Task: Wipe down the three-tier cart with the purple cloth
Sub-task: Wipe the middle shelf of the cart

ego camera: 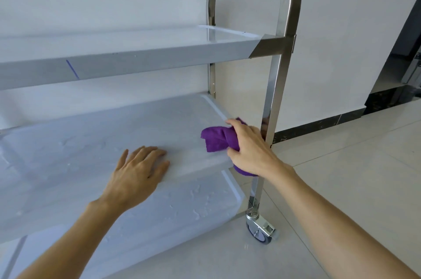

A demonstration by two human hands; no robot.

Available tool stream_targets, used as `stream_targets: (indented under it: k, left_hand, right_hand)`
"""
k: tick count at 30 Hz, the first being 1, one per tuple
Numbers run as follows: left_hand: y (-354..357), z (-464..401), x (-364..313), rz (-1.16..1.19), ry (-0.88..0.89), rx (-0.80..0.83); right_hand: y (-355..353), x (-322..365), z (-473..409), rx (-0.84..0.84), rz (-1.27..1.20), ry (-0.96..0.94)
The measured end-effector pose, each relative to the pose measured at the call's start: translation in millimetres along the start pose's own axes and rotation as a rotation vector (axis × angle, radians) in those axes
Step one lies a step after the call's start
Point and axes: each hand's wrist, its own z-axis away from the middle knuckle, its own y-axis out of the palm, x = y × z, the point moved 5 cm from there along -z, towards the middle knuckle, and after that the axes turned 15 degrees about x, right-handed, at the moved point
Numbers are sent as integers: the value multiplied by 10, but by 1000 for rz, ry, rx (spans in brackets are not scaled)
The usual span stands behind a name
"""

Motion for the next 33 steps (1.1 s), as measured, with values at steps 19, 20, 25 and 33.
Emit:
stream_targets:
  k: [19,20,25,33]
  left_hand:
    - [71,-1,121,107,-43,-98]
    - [79,-4,135,99,-33,-88]
    - [129,-27,133,71,-21,-60]
    - [92,-37,76,85,-65,-136]
  right_hand:
    - [793,741,-225,-22,329,-193]
    - [718,635,-252,-18,328,-178]
    - [342,-45,-449,137,250,52]
    - [640,443,-721,270,151,101]
